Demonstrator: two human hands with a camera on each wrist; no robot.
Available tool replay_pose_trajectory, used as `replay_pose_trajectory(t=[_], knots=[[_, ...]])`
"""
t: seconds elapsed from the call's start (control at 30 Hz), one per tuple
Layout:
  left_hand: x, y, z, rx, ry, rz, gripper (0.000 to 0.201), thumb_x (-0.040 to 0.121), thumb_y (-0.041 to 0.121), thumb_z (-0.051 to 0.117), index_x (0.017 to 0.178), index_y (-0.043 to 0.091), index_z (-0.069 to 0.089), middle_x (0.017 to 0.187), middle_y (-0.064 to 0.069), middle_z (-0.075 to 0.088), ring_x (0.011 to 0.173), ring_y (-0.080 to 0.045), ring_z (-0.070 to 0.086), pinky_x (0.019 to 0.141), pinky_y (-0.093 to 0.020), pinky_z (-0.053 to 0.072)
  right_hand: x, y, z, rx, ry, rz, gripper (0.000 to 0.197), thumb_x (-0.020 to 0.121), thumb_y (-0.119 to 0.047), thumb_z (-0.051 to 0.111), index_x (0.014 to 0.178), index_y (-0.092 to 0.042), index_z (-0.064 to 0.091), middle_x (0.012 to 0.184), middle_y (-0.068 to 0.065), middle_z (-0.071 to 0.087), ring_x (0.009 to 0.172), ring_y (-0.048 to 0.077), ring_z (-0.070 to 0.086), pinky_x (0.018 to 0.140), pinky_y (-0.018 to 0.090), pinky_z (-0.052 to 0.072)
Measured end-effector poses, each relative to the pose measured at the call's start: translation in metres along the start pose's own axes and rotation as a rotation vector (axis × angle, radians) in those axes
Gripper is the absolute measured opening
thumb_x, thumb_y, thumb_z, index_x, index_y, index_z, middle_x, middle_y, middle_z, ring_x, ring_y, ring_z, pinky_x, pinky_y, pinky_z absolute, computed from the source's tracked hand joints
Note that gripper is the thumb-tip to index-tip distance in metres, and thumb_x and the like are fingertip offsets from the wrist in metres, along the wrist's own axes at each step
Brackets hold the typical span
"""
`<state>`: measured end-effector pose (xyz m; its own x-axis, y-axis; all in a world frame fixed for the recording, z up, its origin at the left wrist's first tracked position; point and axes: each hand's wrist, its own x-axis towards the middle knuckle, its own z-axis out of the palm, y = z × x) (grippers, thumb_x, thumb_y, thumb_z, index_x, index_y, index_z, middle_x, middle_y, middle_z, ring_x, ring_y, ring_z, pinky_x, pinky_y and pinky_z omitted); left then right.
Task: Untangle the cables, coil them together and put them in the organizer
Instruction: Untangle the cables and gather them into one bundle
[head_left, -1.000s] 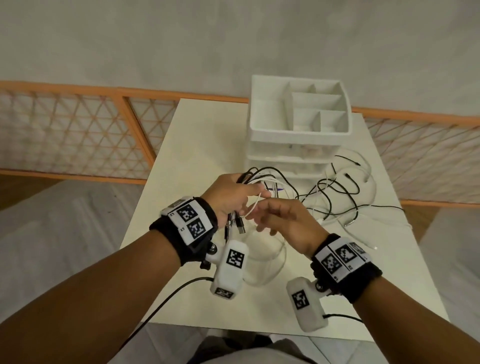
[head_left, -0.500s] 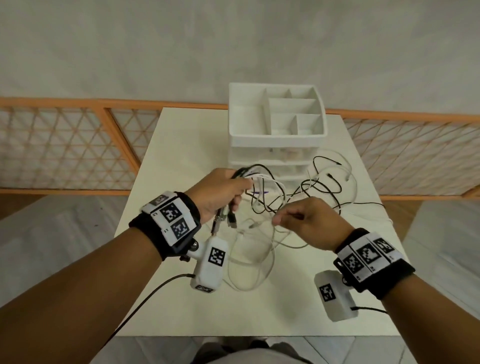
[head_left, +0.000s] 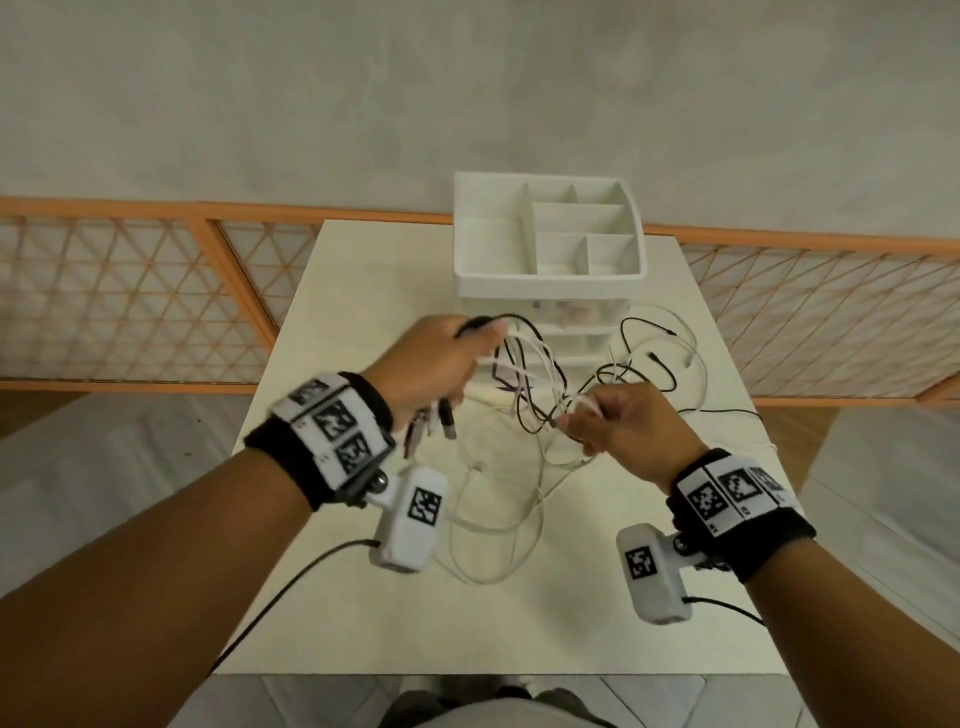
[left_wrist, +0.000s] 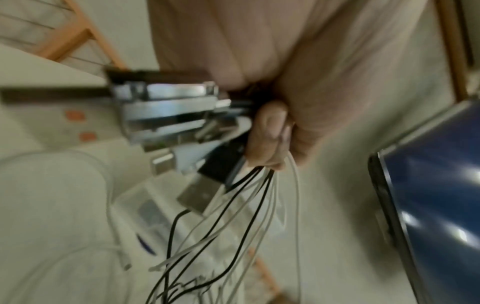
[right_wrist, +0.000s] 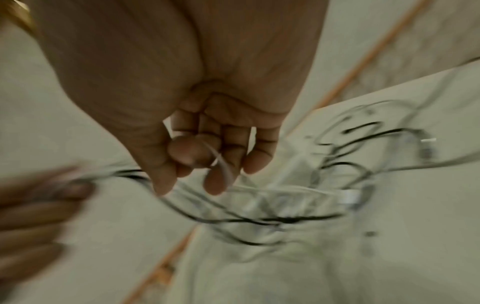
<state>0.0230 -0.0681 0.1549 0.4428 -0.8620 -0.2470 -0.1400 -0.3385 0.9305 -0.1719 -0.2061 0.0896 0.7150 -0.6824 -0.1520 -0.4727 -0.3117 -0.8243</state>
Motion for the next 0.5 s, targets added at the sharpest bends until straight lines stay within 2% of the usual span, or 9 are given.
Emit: replay_pose_trajectory(t=[0.07,0.13,0.2,0.23,0.3,0.4,0.43,0.47,0.5], knots=[[-0.002,0.009,-0.017,-0.034,0.023,0.065,0.024,0.09,0.039,0.069,0.094,0.016,0.067,0.05,0.015,0.048,0.047,-0.008,0.042,0.047,-0.021,0.04,0.003,0.039,-0.005,-0.245,-0.017,0.162,0.028,0.089,-0.037,0.07,0.068,-0.018,0.071,0.067,-0.004,0.07,0.068,0.015,0.065,0.067,0.029,0.045],[0.001,0.01,-0.024,-0.027,0.077,0.11,0.018,0.084,0.031,0.077,0.09,0.017,0.069,0.052,0.016,0.054,0.047,-0.01,0.045,0.043,-0.02,0.039,0.004,0.068,-0.002,-0.493,-0.083,0.356,0.026,0.091,-0.044,0.062,0.078,-0.026,0.076,0.091,0.002,0.073,0.084,0.022,0.064,0.072,0.027,0.041],[0.007,0.003,-0.023,0.03,0.162,0.098,0.017,0.088,0.029,0.074,0.091,0.013,0.07,0.047,0.014,0.051,0.046,-0.013,0.046,0.043,-0.022,0.038,0.008,0.08,-0.006,-0.501,-0.006,0.487,0.037,0.092,-0.053,0.055,0.077,-0.027,0.076,0.102,0.007,0.071,0.087,0.026,0.059,0.074,0.028,0.039],[0.01,-0.002,-0.022,0.055,0.209,0.073,0.019,0.09,0.03,0.071,0.09,0.011,0.07,0.043,0.013,0.048,0.045,-0.015,0.045,0.046,-0.023,0.038,0.011,0.076,-0.014,-0.502,0.049,0.498,0.045,0.094,-0.058,0.05,0.076,-0.025,0.075,0.101,0.009,0.072,0.087,0.028,0.059,0.074,0.03,0.039],[0.014,-0.015,-0.018,0.045,0.282,0.006,0.023,0.093,0.03,0.067,0.085,0.008,0.068,0.047,0.005,0.045,0.045,-0.019,0.043,0.051,-0.027,0.038,0.016,0.059,-0.037,-0.445,0.263,0.428,0.057,0.095,-0.062,0.047,0.077,-0.014,0.074,0.089,0.013,0.072,0.081,0.029,0.06,0.071,0.031,0.037],[0.019,-0.028,-0.017,-0.064,0.355,-0.093,0.025,0.094,0.03,0.064,0.078,0.011,0.064,0.056,-0.002,0.041,0.044,-0.019,0.04,0.056,-0.03,0.039,0.017,0.03,-0.072,-0.13,0.691,0.225,0.051,0.086,-0.058,0.064,0.072,-0.009,0.07,0.066,0.009,0.066,0.065,0.025,0.059,0.063,0.028,0.038],[0.021,-0.03,-0.018,-0.117,0.382,-0.113,0.024,0.094,0.029,0.064,0.078,0.012,0.064,0.055,-0.002,0.041,0.042,-0.018,0.039,0.055,-0.03,0.039,0.017,0.026,-0.08,-0.089,0.762,0.19,0.048,0.084,-0.056,0.067,0.071,-0.01,0.069,0.062,0.008,0.064,0.063,0.024,0.058,0.06,0.026,0.038],[0.024,-0.029,-0.021,-0.179,0.413,-0.121,0.021,0.094,0.029,0.065,0.08,0.013,0.065,0.053,0.0,0.04,0.04,-0.016,0.037,0.054,-0.029,0.039,0.015,0.025,-0.083,-0.133,0.747,0.211,0.046,0.085,-0.056,0.067,0.072,-0.012,0.069,0.062,0.007,0.063,0.063,0.024,0.058,0.058,0.025,0.037],[0.026,-0.026,-0.026,-0.242,0.445,-0.121,0.019,0.094,0.027,0.065,0.083,0.013,0.066,0.05,0.002,0.039,0.038,-0.013,0.035,0.052,-0.028,0.039,0.013,0.029,-0.083,-0.241,0.653,0.268,0.047,0.087,-0.056,0.063,0.073,-0.012,0.069,0.065,0.007,0.064,0.065,0.023,0.058,0.057,0.025,0.037]])
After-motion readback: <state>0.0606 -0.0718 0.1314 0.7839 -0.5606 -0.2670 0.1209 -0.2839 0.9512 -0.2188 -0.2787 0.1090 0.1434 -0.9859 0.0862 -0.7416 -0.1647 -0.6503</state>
